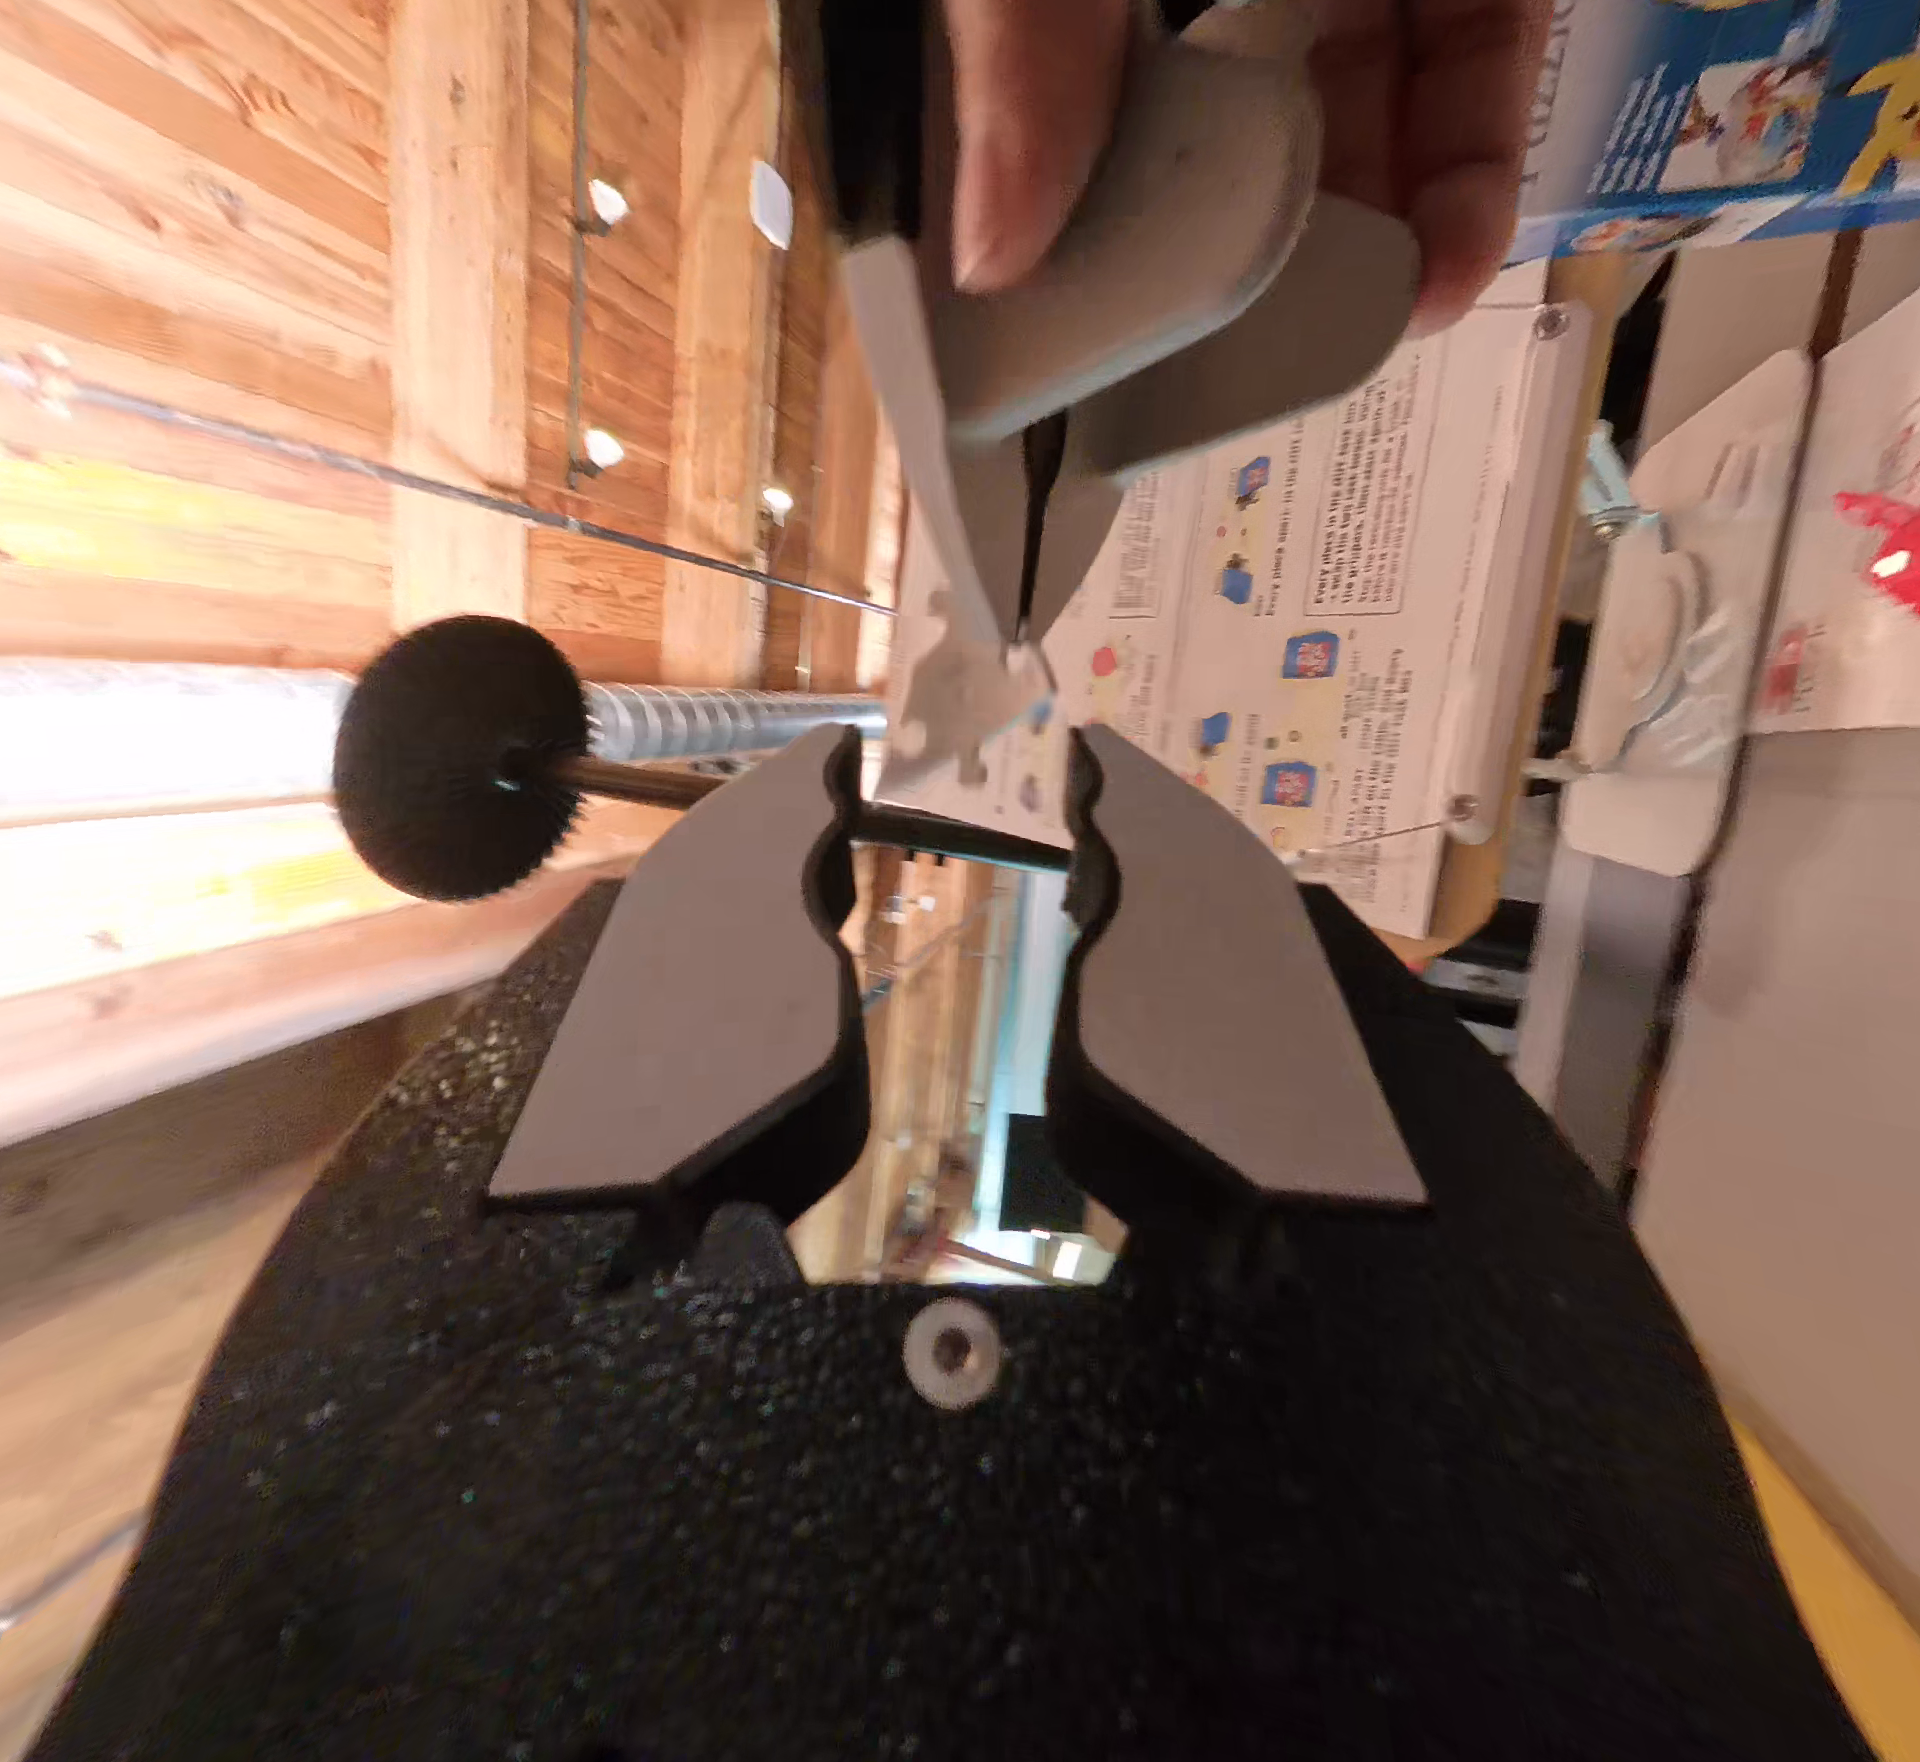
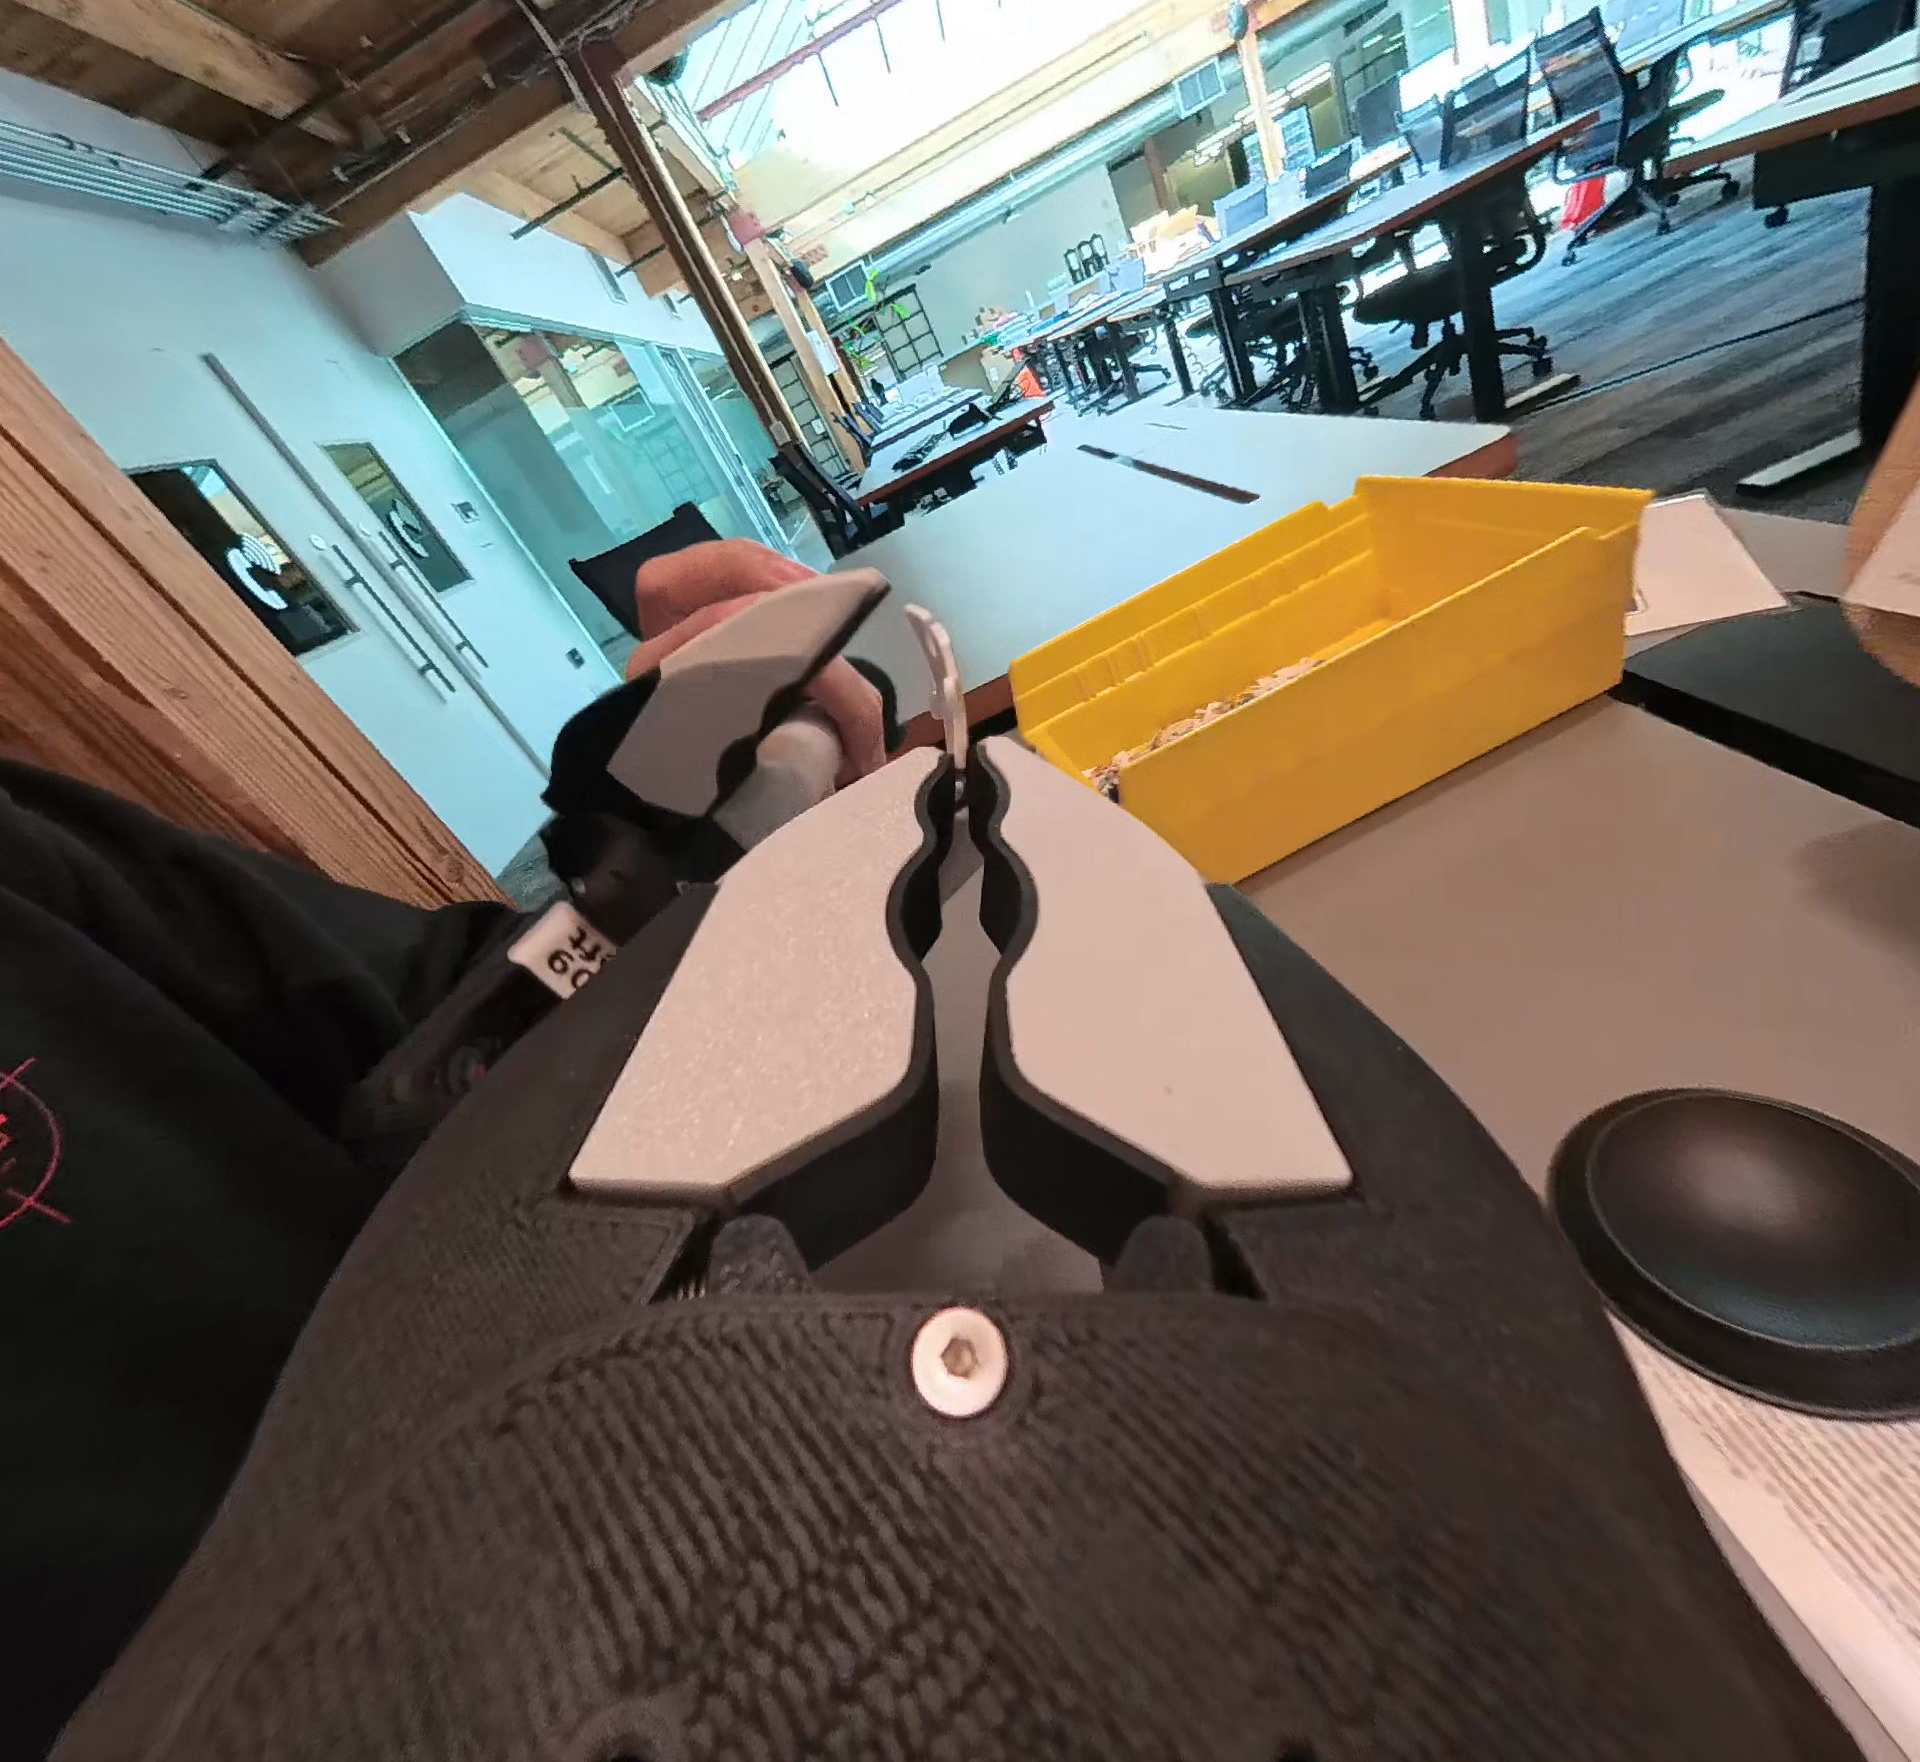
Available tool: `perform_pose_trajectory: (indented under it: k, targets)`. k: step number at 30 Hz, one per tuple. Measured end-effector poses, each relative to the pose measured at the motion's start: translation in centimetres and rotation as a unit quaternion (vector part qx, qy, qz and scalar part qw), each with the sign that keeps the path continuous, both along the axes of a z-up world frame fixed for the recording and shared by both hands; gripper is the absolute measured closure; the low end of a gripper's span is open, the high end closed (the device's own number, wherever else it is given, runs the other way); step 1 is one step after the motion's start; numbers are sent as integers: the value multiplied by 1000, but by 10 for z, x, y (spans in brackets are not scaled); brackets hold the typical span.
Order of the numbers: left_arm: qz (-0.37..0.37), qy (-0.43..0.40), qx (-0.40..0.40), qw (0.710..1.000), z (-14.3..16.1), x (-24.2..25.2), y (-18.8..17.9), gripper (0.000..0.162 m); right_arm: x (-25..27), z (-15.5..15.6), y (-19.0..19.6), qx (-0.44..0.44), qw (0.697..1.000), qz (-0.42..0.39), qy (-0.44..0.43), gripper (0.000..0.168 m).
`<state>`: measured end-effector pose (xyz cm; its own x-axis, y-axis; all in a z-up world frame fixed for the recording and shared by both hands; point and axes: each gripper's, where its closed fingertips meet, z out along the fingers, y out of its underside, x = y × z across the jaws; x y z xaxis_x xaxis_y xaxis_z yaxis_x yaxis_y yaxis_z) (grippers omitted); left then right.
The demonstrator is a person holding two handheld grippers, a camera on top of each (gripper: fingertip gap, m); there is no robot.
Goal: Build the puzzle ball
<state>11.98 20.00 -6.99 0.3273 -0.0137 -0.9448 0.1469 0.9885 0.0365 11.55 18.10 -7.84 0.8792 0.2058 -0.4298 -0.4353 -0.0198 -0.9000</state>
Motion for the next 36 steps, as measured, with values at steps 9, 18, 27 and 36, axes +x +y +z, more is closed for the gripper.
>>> perform_pose_trajectory:
  k: [9,18,27,36]
  targets:
    - [-146,216,-322,910,-11,-4,-1,121,14,-6,-25,-21,1000,11,-11,166]
    - [-269,429,-572,645,-15,-9,-26,130,-2,-6,-27,-18,997,68,4,166]
    - [-259,538,-559,575,-34,-22,-39,155,-22,-33,-26,-120,984,91,-100,166]
    - [-321,431,-695,477,-8,-5,-24,161,-6,-16,-15,-54,997,41,-34,159]
